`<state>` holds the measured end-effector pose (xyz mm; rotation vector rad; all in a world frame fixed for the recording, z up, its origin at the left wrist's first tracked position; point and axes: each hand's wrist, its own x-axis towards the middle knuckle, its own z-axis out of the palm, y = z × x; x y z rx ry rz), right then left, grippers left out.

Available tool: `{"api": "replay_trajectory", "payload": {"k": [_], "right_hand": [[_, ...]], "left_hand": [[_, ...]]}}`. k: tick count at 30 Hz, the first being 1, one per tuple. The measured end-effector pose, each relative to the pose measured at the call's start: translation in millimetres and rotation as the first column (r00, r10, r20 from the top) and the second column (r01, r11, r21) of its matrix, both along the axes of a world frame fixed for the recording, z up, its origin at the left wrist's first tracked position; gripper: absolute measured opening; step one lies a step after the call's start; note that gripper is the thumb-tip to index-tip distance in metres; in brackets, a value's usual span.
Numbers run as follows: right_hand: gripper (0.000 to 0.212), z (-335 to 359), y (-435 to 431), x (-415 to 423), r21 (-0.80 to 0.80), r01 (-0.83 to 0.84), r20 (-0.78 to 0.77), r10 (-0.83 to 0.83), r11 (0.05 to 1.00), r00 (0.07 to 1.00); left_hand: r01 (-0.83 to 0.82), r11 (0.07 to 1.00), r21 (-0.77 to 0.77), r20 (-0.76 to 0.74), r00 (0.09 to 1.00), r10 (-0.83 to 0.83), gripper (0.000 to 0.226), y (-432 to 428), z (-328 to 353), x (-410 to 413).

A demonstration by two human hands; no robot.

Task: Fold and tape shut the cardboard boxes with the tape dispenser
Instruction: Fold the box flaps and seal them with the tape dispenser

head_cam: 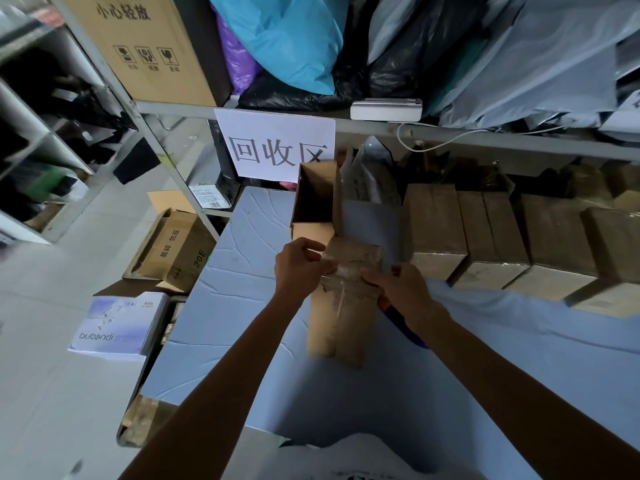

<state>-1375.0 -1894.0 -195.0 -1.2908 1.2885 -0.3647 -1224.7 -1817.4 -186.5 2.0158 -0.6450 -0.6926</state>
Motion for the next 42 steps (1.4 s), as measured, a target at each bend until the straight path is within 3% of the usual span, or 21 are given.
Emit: {"api": "replay_trajectory", "payload": {"k": [2,3,6,8,10,13,18,22,25,28,30,32,34,35,37,39,42], "right_hand": [[0.057,-8.6,1.2,-1.0,-0.271,-0.085,-0.152,0.044,0.959,0.987],[0.071,-12.7,2.9,-2.2,-0.430,-0.144,-0.212,0.055,0.891,0.976],[0.088,-18.4,4.5,-7.7,-0.733,-0.354,-0.264,0.237,0.581,0.935],[0.095,-22.8,1.9,-12.6,-0.747,-0.509,-0.312,0.450,0.429,0.837],[0.112,-22.8,2.9,-17.1,-0.682,-0.650,-0.408,0.564,0.335,0.718],[0.126,-24.8,4.1,-22.8,-0.705,-0.674,-0.496,0.527,0.219,0.690],[0.131,-20.3,-6.1,-33.9,-0.659,-0.750,-0.622,0.520,0.055,0.586],[0.124,-12.5,-8.2,-39.6,-0.657,-0.752,-0.666,0.435,0.042,0.606],[0.115,-5.8,-10.9,-37.1,-0.691,-0.715,-0.623,0.413,0.108,0.664],[0.125,3.8,-15.3,-36.4,-0.715,-0.631,-0.515,0.384,0.301,0.766],[0.124,5.2,-17.0,-38.6,-0.746,-0.509,-0.374,0.362,0.429,0.854],[0.115,1.9,-20.0,-40.8,-0.757,-0.382,-0.243,0.313,0.530,0.918],[0.115,-6.3,-22.5,-43.0,-0.702,-0.312,-0.170,0.275,0.640,0.946],[0.117,-10.7,-21.7,-44.6,-0.665,-0.296,-0.150,0.265,0.686,0.952],[0.118,-19.6,-18.3,-50.3,-0.585,-0.273,-0.094,0.270,0.764,0.958],[0.112,-29.1,-14.5,-56.5,-0.519,-0.276,-0.043,0.298,0.809,0.953],[0.111,-41.2,-10.6,-60.2,-0.323,-0.284,0.043,0.314,0.903,0.949]], "left_hand": [[-0.022,1.000,0.001,0.026,0.999,0.022,0.029,-1.1,0.3,-2.2],[-0.030,1.000,0.000,0.031,0.999,0.030,0.028,-1.1,0.7,-3.4],[-0.029,1.000,0.003,0.035,0.999,0.028,0.024,-0.6,1.5,-8.9],[-0.015,1.000,0.011,0.080,0.997,0.014,0.026,-0.7,1.5,-14.7],[-0.004,1.000,0.014,0.147,0.989,0.002,0.025,-2.3,2.4,-22.0],[0.052,0.999,0.005,0.216,0.975,-0.052,0.021,-6.1,5.2,-34.6],[0.083,0.997,-0.007,0.300,0.951,-0.077,0.027,-5.6,6.8,-45.5],[0.149,0.986,-0.081,0.086,0.986,-0.142,0.041,-5.1,9.7,-43.7],[0.043,0.976,-0.215,0.028,0.999,-0.038,0.025,-4.8,8.9,-45.6],[-0.131,0.965,-0.226,-0.053,0.991,0.122,0.020,-3.2,4.2,-33.6],[-0.148,0.989,-0.023,-0.006,0.989,0.148,0.032,-1.6,-2.1,-20.1],[-0.136,0.941,0.310,0.054,0.991,0.125,0.050,-0.1,-6.9,-11.7],[-0.108,0.893,0.437,-0.080,0.984,0.159,0.068,1.1,-7.7,-9.7],[-0.098,0.915,0.391,-0.185,0.966,0.182,0.072,2.1,-9.5,-8.7],[-0.128,0.960,0.250,-0.300,0.932,0.203,0.056,3.3,-15.6,-5.7],[-0.153,0.975,0.161,-0.260,0.946,0.191,0.053,8.5,-22.0,-3.0],[-0.089,0.993,0.078,-0.134,0.986,0.098,0.075,16.2,-26.3,-0.3]]}}
